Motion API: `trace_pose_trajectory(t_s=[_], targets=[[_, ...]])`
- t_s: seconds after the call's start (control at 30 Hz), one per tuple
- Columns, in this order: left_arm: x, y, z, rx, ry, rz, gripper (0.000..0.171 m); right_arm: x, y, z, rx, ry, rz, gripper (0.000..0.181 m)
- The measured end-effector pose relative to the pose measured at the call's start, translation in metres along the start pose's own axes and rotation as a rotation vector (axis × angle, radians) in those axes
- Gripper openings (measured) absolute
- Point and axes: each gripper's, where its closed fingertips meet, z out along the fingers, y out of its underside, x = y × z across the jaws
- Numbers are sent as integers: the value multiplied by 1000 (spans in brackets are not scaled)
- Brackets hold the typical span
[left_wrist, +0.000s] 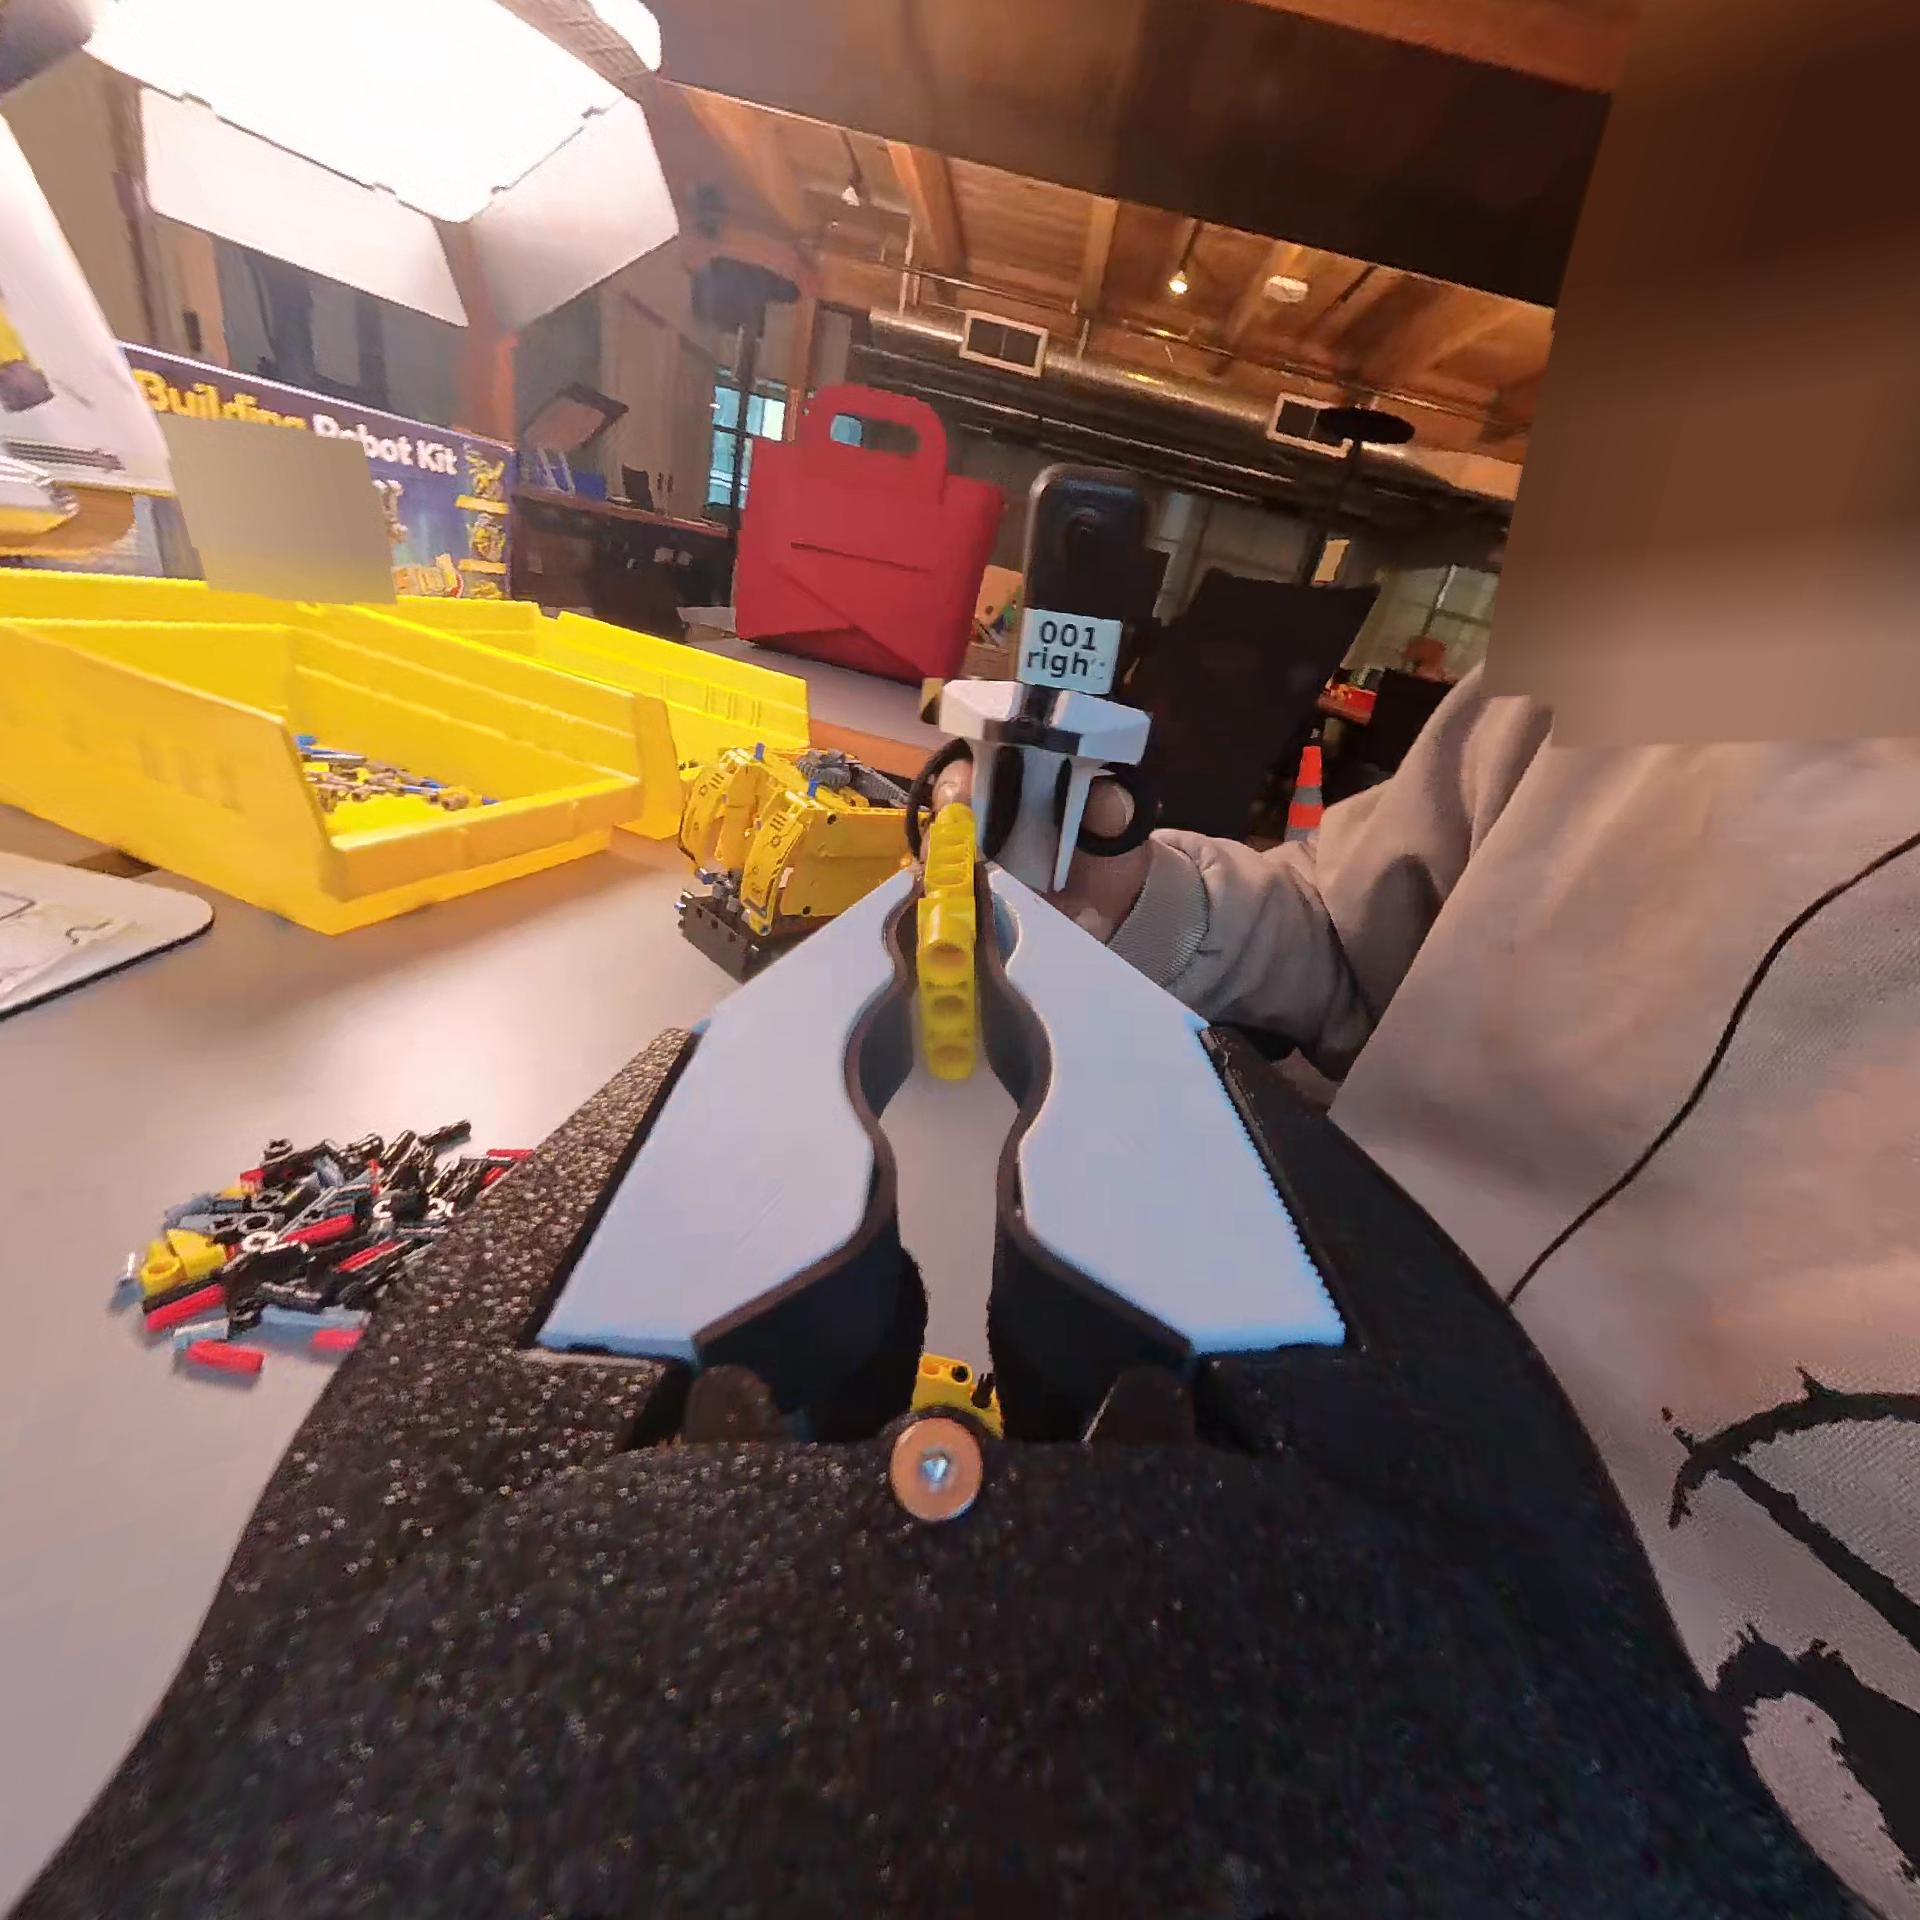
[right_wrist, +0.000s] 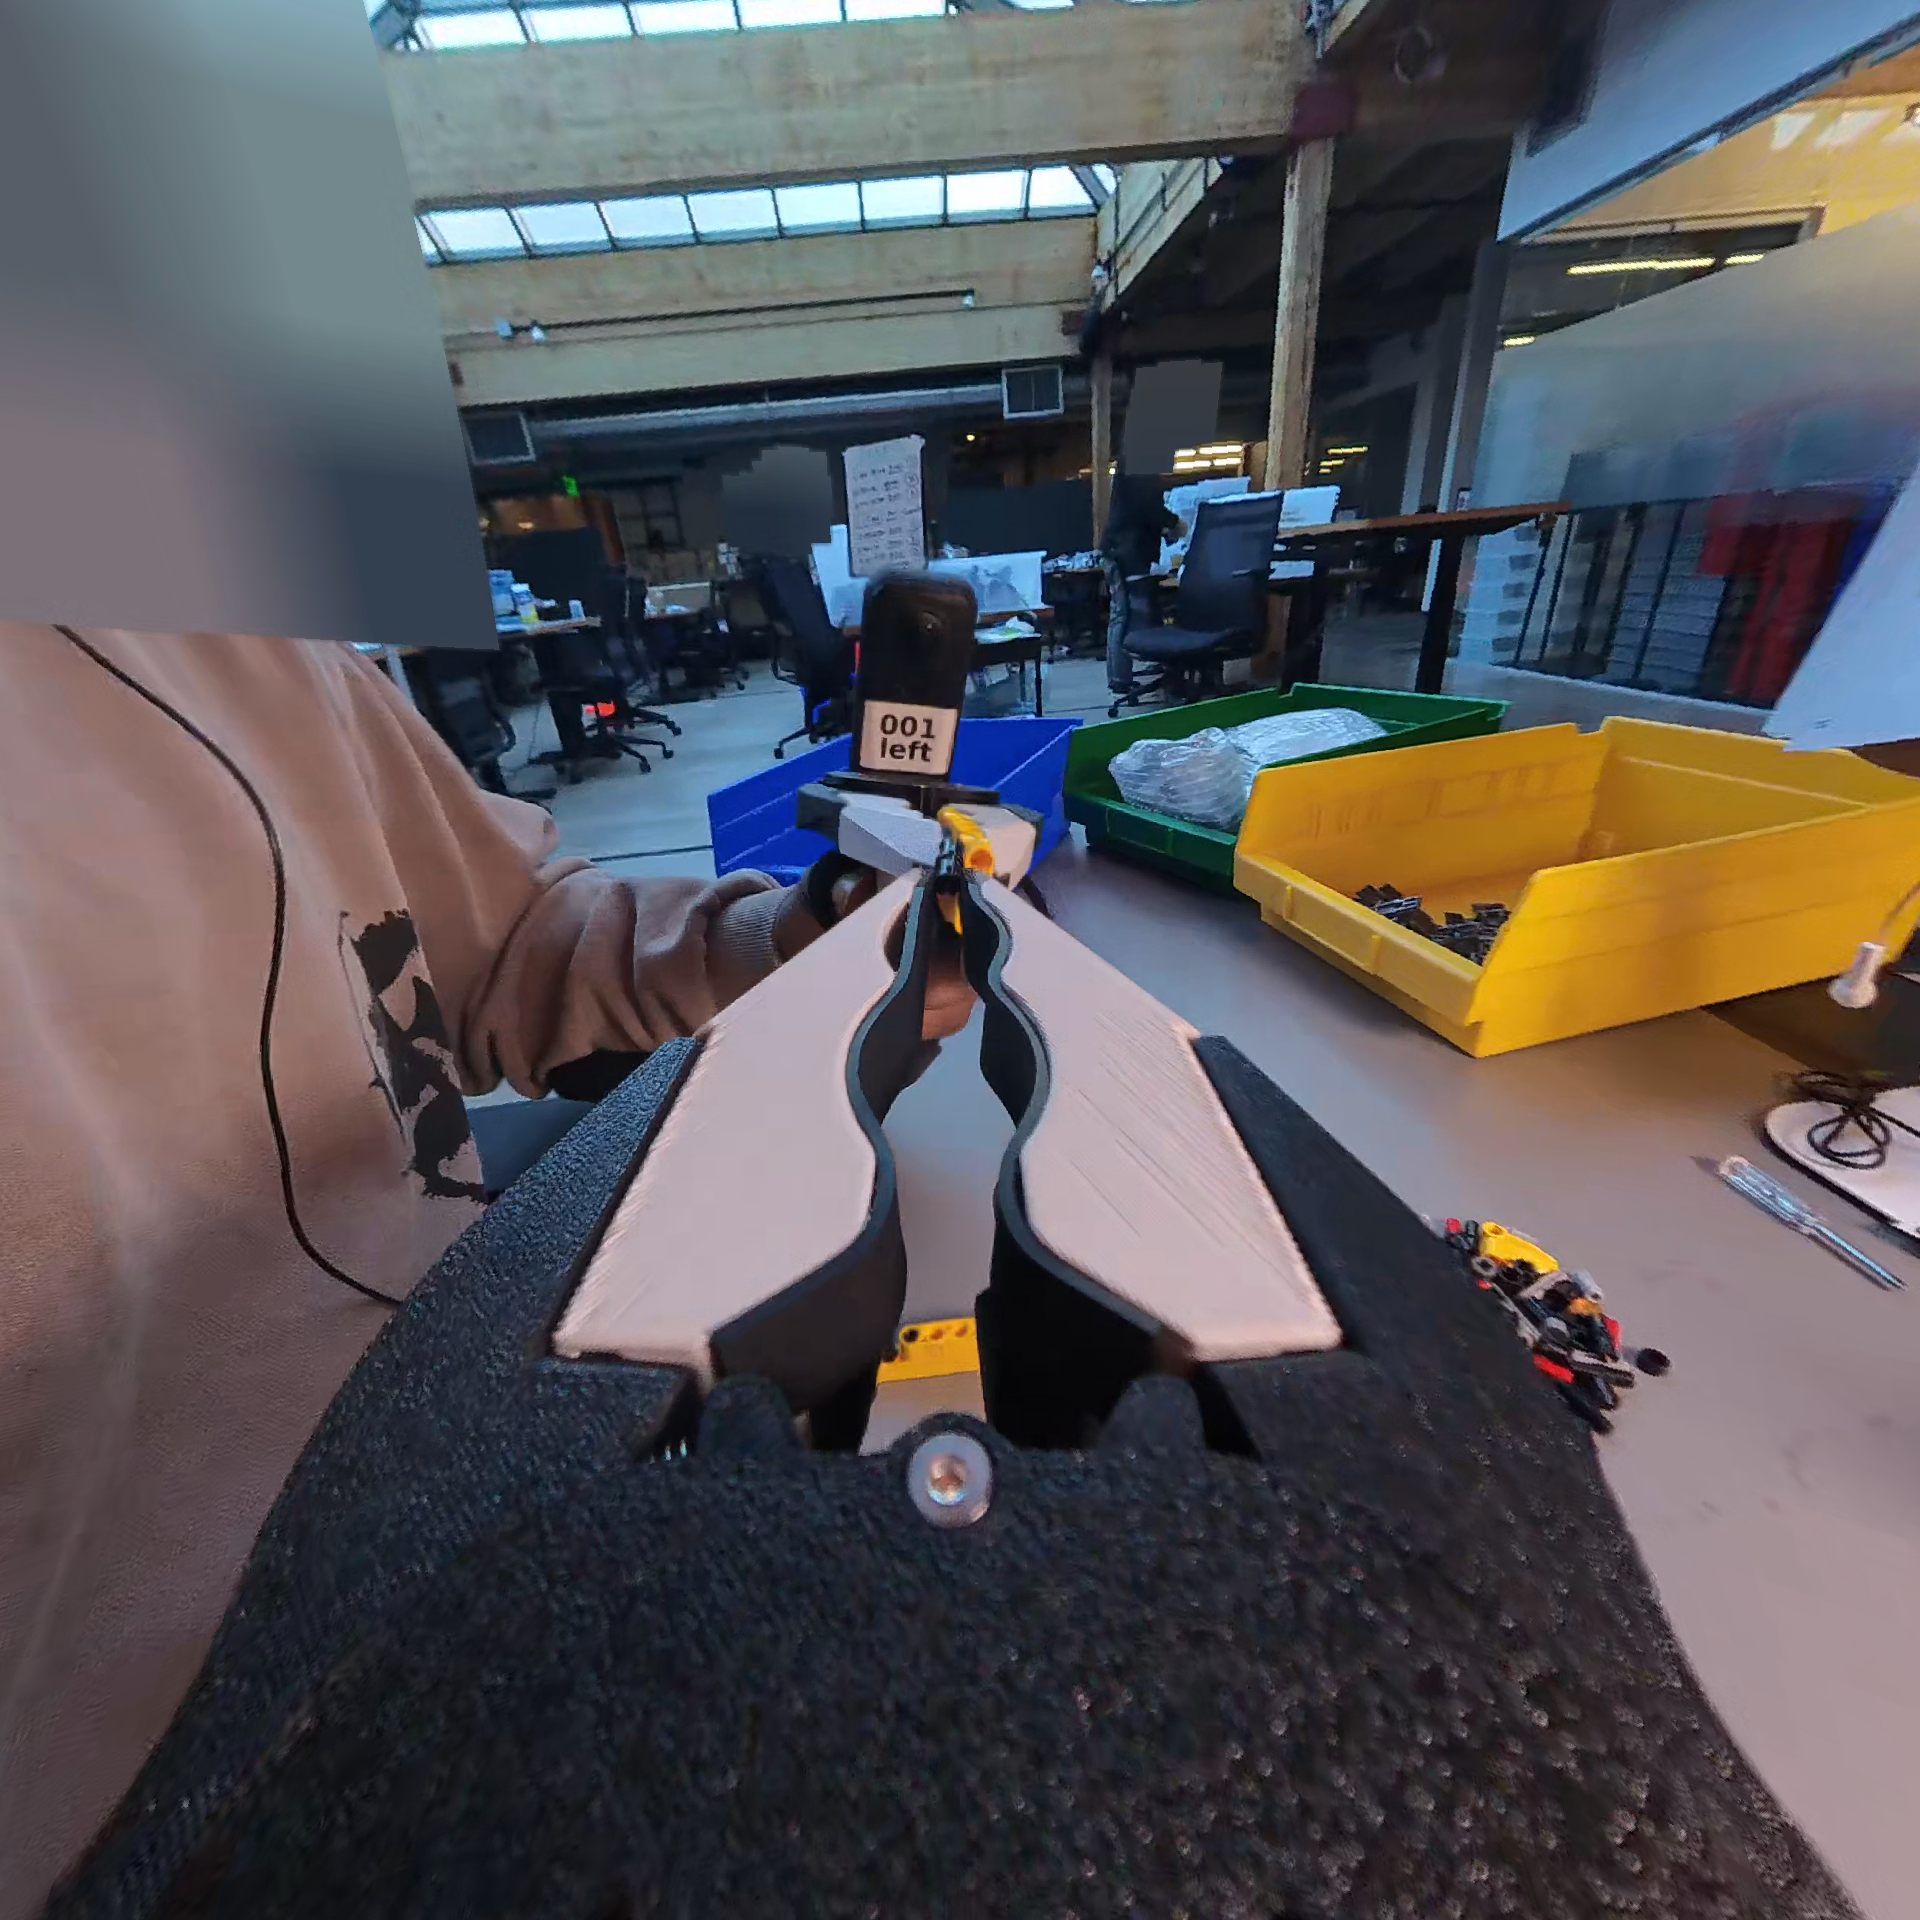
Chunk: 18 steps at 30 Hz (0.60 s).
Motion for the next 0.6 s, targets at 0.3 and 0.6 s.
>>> trace_pose_trajectory(t_s=[0.3, 0.6], targets=[[-47, 25, -5, -71, -200, -126, 6, 48, -84, -73, -47, 356, -284, 3], [-54, 26, -9, -81, -250, -109, 6, 153, -115, -165, -173, 648, -271, 4]])
